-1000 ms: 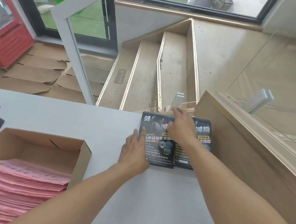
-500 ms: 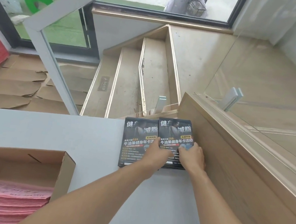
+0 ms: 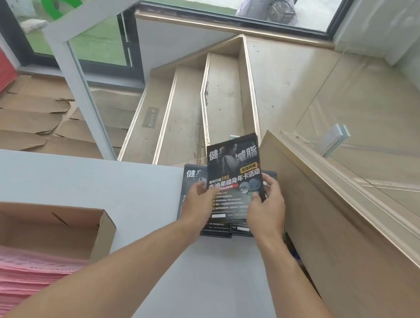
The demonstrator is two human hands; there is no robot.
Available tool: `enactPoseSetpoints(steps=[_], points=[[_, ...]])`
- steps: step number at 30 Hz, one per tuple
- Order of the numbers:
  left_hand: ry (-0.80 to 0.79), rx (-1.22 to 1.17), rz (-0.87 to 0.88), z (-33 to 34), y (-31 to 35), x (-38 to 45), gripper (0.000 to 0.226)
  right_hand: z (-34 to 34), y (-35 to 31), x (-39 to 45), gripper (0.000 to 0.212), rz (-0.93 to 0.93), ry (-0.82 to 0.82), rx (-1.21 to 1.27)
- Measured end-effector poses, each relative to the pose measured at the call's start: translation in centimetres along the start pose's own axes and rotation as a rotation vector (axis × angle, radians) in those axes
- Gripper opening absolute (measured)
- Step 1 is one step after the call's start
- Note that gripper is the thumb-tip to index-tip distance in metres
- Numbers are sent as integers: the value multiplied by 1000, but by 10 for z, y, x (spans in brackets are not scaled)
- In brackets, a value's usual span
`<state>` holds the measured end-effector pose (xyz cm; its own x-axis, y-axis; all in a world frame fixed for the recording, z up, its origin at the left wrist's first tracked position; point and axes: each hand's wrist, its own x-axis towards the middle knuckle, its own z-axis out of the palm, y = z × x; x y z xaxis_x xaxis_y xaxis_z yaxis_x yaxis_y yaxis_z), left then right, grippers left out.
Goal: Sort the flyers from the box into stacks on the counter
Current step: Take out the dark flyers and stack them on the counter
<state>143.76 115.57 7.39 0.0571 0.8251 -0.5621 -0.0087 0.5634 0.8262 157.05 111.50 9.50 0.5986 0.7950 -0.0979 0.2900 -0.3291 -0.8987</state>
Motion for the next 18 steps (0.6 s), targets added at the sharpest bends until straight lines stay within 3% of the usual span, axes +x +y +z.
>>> enactPoseSetpoints(steps=[2, 4, 8, 10, 13, 15, 18], points=[[165, 25, 32, -26, 1, 3, 32, 28, -2, -5, 37, 13, -114, -40], [203, 88, -1, -49, 0, 4, 34, 58, 2, -11, 40, 16, -202, -137], [80, 129, -45, -65, 3, 14, 14, 89, 12, -19, 43, -41, -240, -332], [58, 182, 2, -67, 8, 20, 22, 85, 14, -16, 43, -87, -197, -469], [44, 241, 20, -74, 6, 31, 54, 67, 21, -6, 56, -132, -179, -732], [49, 233, -21, -77, 1, 33, 62, 49, 29, 3, 62, -90, -144, -749], [-22, 184, -93, -74, 0, 37, 33, 16, 47, 25, 73, 83, -106, -743]])
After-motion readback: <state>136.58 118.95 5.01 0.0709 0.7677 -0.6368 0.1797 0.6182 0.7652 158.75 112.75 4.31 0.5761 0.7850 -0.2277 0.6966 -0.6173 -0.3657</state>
